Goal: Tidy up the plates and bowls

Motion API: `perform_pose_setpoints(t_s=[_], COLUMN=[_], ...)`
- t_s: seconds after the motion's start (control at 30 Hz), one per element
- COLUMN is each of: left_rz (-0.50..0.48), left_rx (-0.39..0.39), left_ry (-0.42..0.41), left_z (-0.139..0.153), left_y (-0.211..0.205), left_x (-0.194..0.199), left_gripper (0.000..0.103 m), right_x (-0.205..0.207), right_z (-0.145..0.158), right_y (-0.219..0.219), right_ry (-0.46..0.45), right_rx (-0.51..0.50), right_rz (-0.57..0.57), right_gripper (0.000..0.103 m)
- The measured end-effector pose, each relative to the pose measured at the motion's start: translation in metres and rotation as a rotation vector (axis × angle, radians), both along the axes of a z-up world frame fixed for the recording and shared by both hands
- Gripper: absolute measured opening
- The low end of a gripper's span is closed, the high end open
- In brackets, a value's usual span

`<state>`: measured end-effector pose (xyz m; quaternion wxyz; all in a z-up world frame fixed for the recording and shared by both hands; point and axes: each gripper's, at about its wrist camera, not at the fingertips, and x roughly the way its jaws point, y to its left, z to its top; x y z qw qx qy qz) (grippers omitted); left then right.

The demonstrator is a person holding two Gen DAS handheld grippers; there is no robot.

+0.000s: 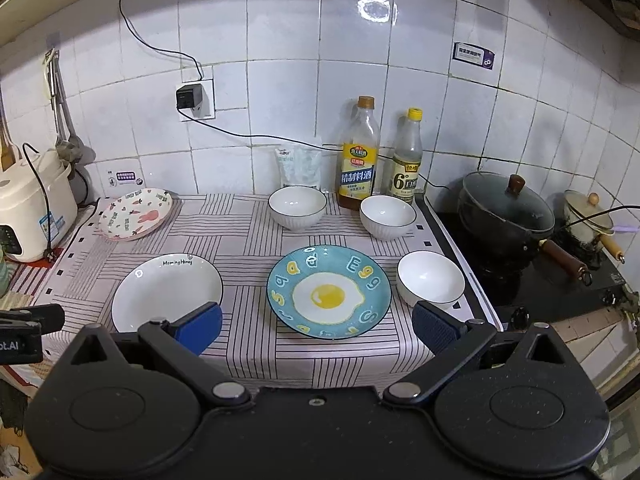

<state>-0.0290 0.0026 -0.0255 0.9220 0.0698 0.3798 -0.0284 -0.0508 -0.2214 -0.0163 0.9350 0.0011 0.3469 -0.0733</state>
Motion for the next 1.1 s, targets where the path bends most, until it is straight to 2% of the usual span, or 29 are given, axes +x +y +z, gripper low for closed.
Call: perform_pose_setpoints(t_s=[0.4, 0.53, 0.77, 0.9, 0.97, 1.03, 1.1], left_rz=[-0.004, 0.016, -0.009, -0.026, -0.009, 0.001, 0.006], left_rx=[0.028, 0.045, -0.035, -0.105, -0.128, -0.142, -0.146], left_ry=[0.027, 0.041, 0.098, 0.074, 0.067, 0.069, 0.076], left_z=[-0.007, -0.012, -0.025, -0.030, -0.031, -0.034, -0.040], left_y=[0.002, 0.003, 0.013, 0.027, 0.035, 0.042, 0.049], left_x=[0.012, 0.024, 0.054, 0.075, 0.087, 0.099, 0.111], left_gripper=[0.101, 0.101, 0.101, 0.100, 0.098, 0.098, 0.098], right_x=[0.004, 0.012, 0.031, 0.042, 0.056, 0.069, 0.080], right_z=[-0.007, -0.013, -0.021, -0.040, -0.059, -0.079, -0.096], right_y=[0.004, 0.006, 0.010, 0.006, 0.013, 0.021, 0.024], right_ry=[0.010, 0.023, -0.014, -0.095, -0.036, 0.009, 0.033], right_rx=[0.009, 0.031, 0.038, 0.136, 0.120, 0.108, 0.171], right_rz=[0.041, 0.087, 0.186, 0.292, 0.329, 0.360, 0.369], right_gripper=[0.102, 0.102, 0.102, 0.102, 0.091, 0.090, 0.090])
